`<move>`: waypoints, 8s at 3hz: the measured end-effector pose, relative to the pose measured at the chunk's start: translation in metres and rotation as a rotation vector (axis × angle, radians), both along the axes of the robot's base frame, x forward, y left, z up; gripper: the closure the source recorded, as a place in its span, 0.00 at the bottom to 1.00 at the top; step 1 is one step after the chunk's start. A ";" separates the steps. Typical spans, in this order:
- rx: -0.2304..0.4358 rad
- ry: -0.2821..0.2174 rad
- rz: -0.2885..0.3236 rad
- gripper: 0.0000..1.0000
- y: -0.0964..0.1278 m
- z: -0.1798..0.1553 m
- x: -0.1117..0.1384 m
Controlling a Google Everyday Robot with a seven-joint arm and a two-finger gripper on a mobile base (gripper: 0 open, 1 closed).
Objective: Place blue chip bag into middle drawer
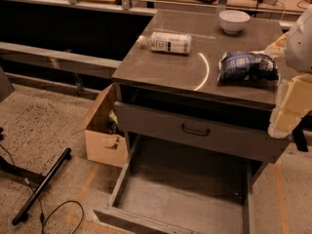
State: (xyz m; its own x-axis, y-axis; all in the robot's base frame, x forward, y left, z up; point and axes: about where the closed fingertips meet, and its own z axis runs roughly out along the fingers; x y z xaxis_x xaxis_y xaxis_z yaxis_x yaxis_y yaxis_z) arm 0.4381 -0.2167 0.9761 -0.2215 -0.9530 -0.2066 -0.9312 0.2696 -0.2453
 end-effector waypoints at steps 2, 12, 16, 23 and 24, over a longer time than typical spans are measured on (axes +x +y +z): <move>0.015 -0.017 -0.033 0.00 -0.003 0.002 0.003; 0.257 -0.342 -0.429 0.16 -0.133 -0.089 0.231; 0.286 -0.336 -0.348 1.00 -0.131 -0.080 0.190; 0.432 -0.040 -0.341 1.00 -0.070 -0.160 -0.012; 0.571 0.038 -0.402 1.00 -0.051 -0.193 -0.034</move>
Offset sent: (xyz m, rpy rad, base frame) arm 0.0071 -0.0083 -0.0015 0.0345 -0.0169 -0.0750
